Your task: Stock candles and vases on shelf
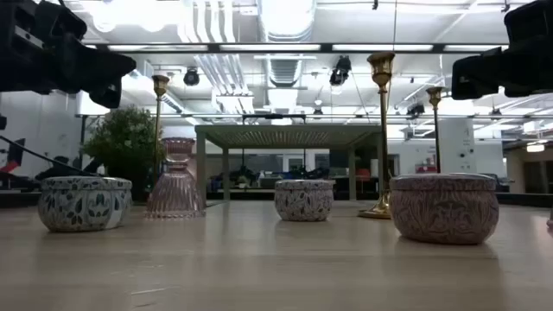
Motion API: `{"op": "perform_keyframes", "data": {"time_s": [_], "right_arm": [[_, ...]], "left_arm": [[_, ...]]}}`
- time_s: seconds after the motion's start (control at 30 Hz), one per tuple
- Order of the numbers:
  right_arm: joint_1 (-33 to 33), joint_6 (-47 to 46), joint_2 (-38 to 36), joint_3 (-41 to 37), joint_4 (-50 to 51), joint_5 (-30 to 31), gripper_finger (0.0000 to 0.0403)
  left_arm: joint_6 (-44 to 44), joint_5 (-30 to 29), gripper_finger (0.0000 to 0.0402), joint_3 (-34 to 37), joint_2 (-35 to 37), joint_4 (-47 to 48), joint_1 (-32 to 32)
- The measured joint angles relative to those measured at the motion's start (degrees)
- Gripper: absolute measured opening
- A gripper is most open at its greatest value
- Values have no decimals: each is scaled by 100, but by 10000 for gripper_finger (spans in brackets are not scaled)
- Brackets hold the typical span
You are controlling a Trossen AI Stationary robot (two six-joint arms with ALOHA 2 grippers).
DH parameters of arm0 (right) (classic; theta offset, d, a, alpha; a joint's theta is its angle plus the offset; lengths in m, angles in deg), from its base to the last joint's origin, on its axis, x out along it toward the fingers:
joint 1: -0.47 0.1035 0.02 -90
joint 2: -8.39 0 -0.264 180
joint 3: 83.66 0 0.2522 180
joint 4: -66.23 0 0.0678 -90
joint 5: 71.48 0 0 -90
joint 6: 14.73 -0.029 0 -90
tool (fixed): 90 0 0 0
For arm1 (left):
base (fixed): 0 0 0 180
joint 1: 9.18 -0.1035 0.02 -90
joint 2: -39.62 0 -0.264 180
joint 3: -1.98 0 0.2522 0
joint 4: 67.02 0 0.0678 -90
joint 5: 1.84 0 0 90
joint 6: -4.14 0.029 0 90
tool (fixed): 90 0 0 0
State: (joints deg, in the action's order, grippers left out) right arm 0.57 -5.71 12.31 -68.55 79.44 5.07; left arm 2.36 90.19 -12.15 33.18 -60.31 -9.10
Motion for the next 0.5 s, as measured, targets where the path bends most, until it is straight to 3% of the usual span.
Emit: {"op": "perform_keyframes", "data": {"time_s": [0.5], "right_arm": [[-2, 0, 5, 0, 2, 0, 34]], "left_arm": [[-88, -66, 35, 2, -2, -31, -2]]}}
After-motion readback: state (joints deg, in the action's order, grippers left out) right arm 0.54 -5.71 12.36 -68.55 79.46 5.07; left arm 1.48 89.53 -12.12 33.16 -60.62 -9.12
